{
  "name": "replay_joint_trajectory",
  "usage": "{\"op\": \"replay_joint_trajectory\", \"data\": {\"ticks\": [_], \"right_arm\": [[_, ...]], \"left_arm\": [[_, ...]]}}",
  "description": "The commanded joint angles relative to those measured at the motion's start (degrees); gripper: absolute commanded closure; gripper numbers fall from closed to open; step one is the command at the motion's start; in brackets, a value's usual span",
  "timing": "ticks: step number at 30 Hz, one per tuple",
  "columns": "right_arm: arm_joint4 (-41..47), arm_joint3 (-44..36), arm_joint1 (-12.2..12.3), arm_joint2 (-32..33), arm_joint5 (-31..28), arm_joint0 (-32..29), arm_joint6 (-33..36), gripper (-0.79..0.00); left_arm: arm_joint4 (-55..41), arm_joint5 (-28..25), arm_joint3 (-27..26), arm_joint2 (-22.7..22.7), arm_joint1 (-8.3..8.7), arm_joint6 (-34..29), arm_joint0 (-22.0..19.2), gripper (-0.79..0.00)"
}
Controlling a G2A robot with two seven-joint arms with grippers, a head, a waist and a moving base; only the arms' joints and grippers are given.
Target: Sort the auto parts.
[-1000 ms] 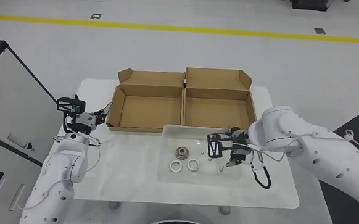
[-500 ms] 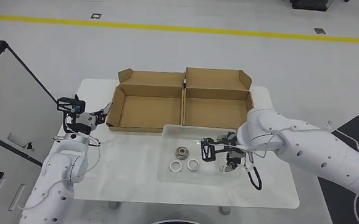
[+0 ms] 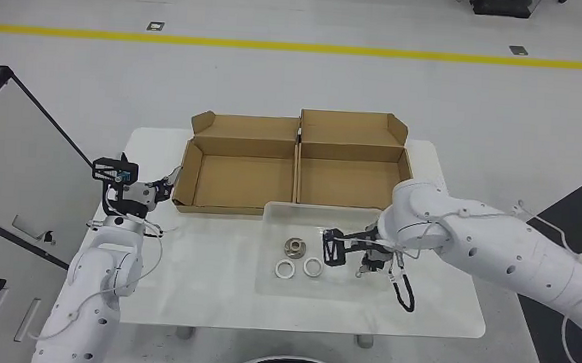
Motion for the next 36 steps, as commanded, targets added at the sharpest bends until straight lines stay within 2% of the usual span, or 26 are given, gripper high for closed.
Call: {"op": "replay_joint_trajectory", "data": {"ticks": [1, 14, 21, 26, 36], "right_arm": [[-0.37, -0.23, 0.04, 0.00, 0.44, -0.52, 0.44, -0.369], [-1.91, 0.51, -0.72, 0.00, 1.25, -3.07, 1.27, -0.363], [-2.40, 1.56, -1.63, 0.00, 1.51, -3.82, 1.53, -0.351], [-2.91, 2.54, -2.37, 0.00, 1.72, -4.33, 1.74, -0.372], [-3.75, 4.38, -3.72, 0.00, 1.59, -5.19, 1.61, -0.351]], "left_arm": [[0.00, 0.00, 0.00, 0.00, 0.00, 0.00, 0.00, -0.785], [0.00, 0.00, 0.00, 0.00, 0.00, 0.00, 0.00, -0.785], [0.00, 0.00, 0.00, 0.00, 0.00, 0.00, 0.00, -0.785], [0.00, 0.00, 0.00, 0.00, 0.00, 0.00, 0.00, -0.785], [0.00, 0.00, 0.00, 0.00, 0.00, 0.00, 0.00, -0.785]]}}
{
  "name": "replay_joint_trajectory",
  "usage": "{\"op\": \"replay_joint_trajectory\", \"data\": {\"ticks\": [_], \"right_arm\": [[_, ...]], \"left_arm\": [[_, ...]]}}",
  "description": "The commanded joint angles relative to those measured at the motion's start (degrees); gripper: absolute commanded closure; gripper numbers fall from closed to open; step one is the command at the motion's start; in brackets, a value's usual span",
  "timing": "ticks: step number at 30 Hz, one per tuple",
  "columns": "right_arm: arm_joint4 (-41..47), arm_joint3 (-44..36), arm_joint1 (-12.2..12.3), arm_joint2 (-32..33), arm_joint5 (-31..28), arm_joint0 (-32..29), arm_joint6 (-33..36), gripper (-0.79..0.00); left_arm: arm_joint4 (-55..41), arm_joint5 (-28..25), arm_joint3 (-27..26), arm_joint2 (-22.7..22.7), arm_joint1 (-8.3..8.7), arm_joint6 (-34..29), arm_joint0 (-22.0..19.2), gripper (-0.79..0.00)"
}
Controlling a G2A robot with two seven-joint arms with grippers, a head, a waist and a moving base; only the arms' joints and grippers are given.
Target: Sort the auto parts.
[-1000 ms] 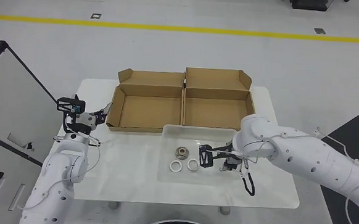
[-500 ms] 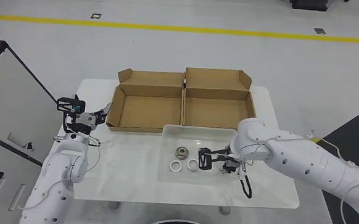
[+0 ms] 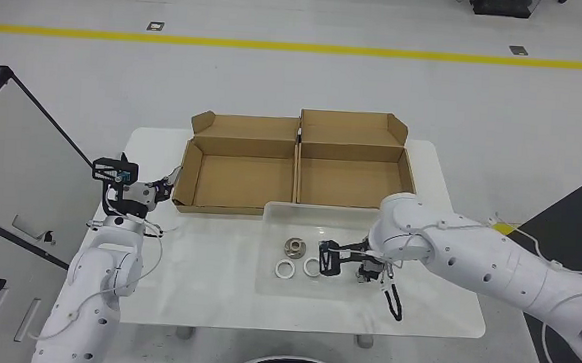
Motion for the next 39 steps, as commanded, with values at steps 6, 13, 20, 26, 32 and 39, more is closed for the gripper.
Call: {"op": "replay_joint_trajectory", "data": {"ticks": [6, 13, 20, 26, 32, 39], "right_arm": [[-0.58, 1.32, -0.88, 0.00, 0.16, -0.49, 0.16, -0.329], [-0.51, 2.55, -1.75, 0.00, 0.80, -1.00, 0.80, -0.280], [2.08, 3.06, -2.37, 0.00, 2.09, -0.64, 2.09, 0.000], [10.97, 0.82, -1.37, 0.00, 3.70, 3.46, 3.70, 0.000], [18.59, -4.67, 1.31, 0.00, 5.63, 9.95, 5.62, 0.000], [25.82, -11.99, 4.99, 0.00, 7.13, 18.70, 7.13, 0.000]], "left_arm": [[0.00, 0.00, 0.00, 0.00, 0.00, 0.00, 0.00, -0.785], [0.00, 0.00, 0.00, 0.00, 0.00, 0.00, 0.00, -0.785], [0.00, 0.00, 0.00, 0.00, 0.00, 0.00, 0.00, -0.785], [0.00, 0.00, 0.00, 0.00, 0.00, 0.00, 0.00, -0.785], [0.00, 0.00, 0.00, 0.00, 0.00, 0.00, 0.00, -0.785], [0.00, 0.00, 0.00, 0.00, 0.00, 0.00, 0.00, -0.785]]}}
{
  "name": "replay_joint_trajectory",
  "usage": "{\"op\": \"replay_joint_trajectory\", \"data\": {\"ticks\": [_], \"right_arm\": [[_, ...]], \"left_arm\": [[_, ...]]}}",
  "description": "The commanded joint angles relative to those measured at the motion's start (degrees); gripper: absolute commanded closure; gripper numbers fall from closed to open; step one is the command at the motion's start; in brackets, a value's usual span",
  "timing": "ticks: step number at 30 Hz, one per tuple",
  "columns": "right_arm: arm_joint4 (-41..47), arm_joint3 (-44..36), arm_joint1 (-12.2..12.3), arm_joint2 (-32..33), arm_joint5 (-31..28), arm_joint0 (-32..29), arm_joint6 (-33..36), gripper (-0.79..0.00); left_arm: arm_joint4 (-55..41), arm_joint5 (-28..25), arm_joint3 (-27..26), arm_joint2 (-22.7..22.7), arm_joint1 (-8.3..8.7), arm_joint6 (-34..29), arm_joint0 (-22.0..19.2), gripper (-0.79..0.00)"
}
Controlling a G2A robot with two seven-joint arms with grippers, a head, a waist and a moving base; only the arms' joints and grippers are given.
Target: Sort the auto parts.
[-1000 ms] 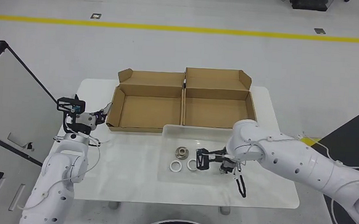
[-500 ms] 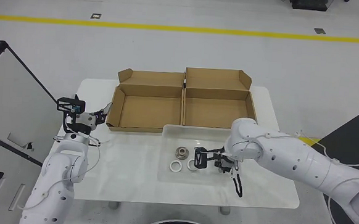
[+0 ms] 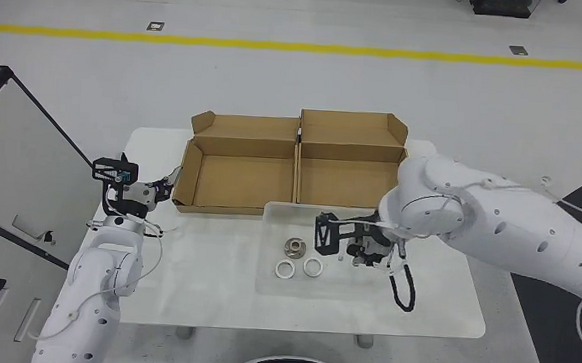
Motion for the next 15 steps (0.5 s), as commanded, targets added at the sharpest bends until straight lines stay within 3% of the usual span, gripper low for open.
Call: {"op": "replay_joint_trajectory", "data": {"ticks": [1, 9, 15], "right_arm": [[2.10, -2.01, 1.02, 0.00, 0.34, 2.72, 0.34, 0.000], [8.95, -6.20, 4.26, 0.00, -0.12, 10.56, -0.13, 0.000], [10.40, -6.58, 4.92, 0.00, -0.81, 11.73, -0.82, 0.000]], "left_arm": [[0.00, 0.00, 0.00, 0.00, 0.00, 0.00, 0.00, -0.785], [0.00, 0.00, 0.00, 0.00, 0.00, 0.00, 0.00, -0.785], [0.00, 0.00, 0.00, 0.00, 0.00, 0.00, 0.00, -0.785]]}}
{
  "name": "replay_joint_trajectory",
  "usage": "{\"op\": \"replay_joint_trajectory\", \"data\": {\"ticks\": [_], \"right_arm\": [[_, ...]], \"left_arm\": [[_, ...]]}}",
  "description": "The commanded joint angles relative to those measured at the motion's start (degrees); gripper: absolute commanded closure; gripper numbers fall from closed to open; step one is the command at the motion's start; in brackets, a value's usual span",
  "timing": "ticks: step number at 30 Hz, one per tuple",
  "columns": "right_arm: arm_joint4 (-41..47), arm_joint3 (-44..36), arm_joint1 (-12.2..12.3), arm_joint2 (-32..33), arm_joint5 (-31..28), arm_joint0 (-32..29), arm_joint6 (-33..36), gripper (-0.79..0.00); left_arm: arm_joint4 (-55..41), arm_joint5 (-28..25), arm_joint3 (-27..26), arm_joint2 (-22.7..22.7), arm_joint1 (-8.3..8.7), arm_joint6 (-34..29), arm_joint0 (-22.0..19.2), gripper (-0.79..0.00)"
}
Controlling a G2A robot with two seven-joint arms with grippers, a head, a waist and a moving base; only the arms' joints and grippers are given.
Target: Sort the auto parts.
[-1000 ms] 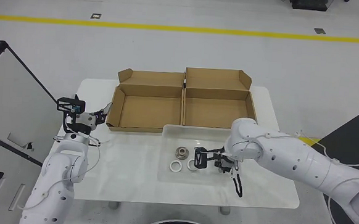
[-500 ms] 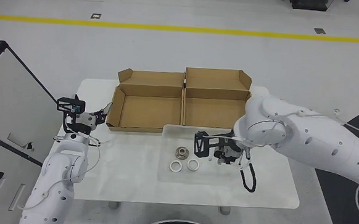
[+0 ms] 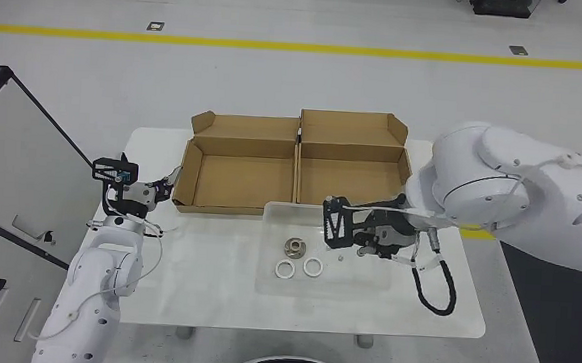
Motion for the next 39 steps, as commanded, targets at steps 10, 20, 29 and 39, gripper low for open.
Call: {"op": "replay_joint_trajectory", "data": {"ticks": [10, 20, 29, 39], "right_arm": [[-0.19, 2.16, 0.19, 0.66, 0.81, -1.42, -3.52, 0.000], [32.85, 21.49, 4.21, 6.21, -16.54, -12.24, -18.99, 0.000], [51.33, 18.78, 4.59, 6.94, -26.76, -20.09, -26.77, 0.000], [60.49, 9.65, 2.10, 9.84, -31.62, -22.35, -31.62, 0.000]], "left_arm": [[0.00, 0.00, 0.00, 0.00, 0.00, 0.00, 0.00, -0.785], [0.00, 0.00, 0.00, 0.00, 0.00, 0.00, 0.00, -0.785], [0.00, 0.00, 0.00, 0.00, 0.00, 0.00, 0.00, -0.785], [0.00, 0.00, 0.00, 0.00, 0.00, 0.00, 0.00, -0.785]]}}
